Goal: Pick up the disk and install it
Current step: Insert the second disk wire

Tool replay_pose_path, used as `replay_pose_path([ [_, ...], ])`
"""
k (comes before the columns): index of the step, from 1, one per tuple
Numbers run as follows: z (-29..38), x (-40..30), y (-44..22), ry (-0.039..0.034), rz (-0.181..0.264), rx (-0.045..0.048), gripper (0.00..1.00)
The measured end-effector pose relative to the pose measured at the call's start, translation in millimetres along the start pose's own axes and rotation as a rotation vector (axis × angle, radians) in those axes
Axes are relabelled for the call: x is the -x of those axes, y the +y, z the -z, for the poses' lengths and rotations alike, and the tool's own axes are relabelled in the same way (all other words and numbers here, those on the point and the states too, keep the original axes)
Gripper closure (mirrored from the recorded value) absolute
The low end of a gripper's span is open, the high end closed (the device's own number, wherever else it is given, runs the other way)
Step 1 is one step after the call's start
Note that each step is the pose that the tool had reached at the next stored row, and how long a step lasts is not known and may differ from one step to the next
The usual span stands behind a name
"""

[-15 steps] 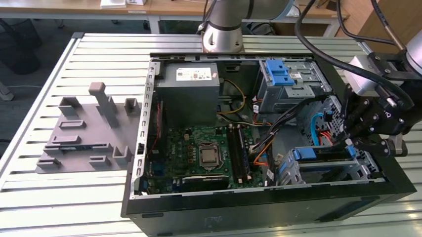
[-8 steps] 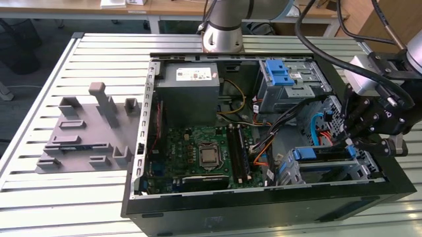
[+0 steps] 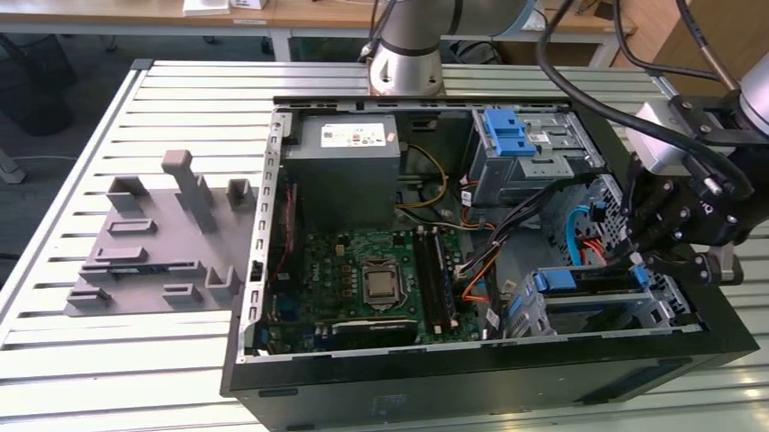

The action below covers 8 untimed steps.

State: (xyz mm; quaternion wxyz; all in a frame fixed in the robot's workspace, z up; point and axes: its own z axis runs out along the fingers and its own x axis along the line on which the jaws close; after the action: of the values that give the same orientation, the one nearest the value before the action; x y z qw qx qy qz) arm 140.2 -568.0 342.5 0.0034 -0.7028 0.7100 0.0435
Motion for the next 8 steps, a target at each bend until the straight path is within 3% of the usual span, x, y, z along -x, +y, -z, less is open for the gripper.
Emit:
replay_pose_path([
  [3, -0.4, -0.2, 3.9, -0.0003, 0.002, -0.0120, 0.89],
  [8, 1.4, -0.1, 8.6, -0.0005, 0.002, -0.0177, 0.89],
])
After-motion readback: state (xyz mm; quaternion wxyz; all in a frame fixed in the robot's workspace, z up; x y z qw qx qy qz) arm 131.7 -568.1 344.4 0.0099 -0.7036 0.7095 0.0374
